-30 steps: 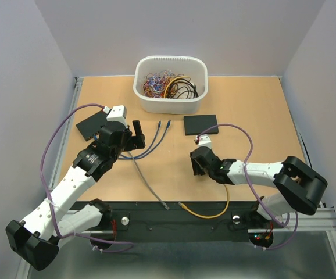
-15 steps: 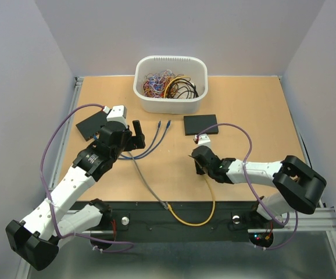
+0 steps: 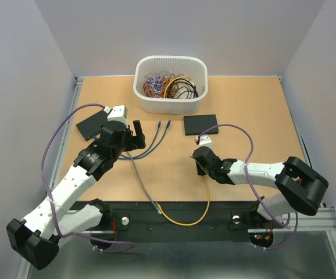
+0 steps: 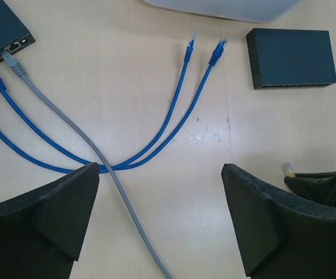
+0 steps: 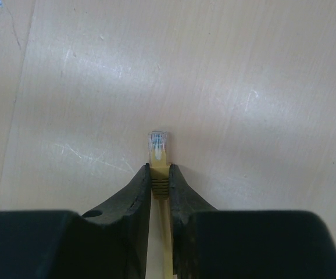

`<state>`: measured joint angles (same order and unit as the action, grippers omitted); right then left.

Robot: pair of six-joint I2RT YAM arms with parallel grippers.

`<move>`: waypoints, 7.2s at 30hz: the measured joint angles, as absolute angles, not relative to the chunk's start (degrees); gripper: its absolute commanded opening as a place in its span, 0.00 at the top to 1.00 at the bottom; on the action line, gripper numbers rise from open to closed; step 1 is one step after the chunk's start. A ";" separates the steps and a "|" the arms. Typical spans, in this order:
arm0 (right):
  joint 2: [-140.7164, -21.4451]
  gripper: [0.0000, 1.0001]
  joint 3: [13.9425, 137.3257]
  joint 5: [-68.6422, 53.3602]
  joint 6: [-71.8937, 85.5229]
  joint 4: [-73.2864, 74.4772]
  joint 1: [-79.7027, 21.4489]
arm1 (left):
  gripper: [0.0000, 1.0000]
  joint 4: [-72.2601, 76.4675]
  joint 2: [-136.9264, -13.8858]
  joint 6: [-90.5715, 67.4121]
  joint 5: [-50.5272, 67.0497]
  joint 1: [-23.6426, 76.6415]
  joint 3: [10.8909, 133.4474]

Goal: Insert the plug into the switch port

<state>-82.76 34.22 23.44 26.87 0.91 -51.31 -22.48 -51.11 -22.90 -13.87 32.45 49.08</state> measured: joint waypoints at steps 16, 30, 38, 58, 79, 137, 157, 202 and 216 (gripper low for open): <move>-77.41 0.99 36.34 21.76 27.11 4.54 -32.47 | 0.05 -9.32 -66.28 -29.87 -3.77 32.40 46.74; -87.70 0.99 44.82 19.66 24.75 6.96 -19.42 | 0.09 14.02 -94.37 -31.99 4.43 32.95 52.86; -99.55 1.00 54.83 17.10 23.35 7.20 -14.79 | 0.09 19.00 -103.68 -31.22 6.37 33.43 57.19; -112.73 0.99 69.36 4.19 20.47 1.54 -12.40 | 0.10 22.92 -116.36 -27.83 9.10 36.49 69.04; -104.60 0.99 53.08 4.08 21.69 -12.14 -21.39 | 0.10 23.07 -99.83 -29.74 1.17 46.96 47.64; -72.25 0.99 34.20 6.92 29.45 10.28 -38.92 | 0.03 5.45 -73.01 -27.03 -6.35 39.90 47.59; -75.13 1.00 29.98 9.58 32.29 4.93 -46.28 | 0.10 21.63 -91.20 -26.44 1.74 38.13 47.57; -85.21 0.99 39.40 10.68 26.46 2.13 -47.70 | 0.16 30.96 -101.08 -28.12 6.50 39.79 45.32; -87.29 1.00 41.23 10.63 23.70 2.57 -48.18 | 0.16 31.86 -101.51 -27.92 5.72 40.21 45.32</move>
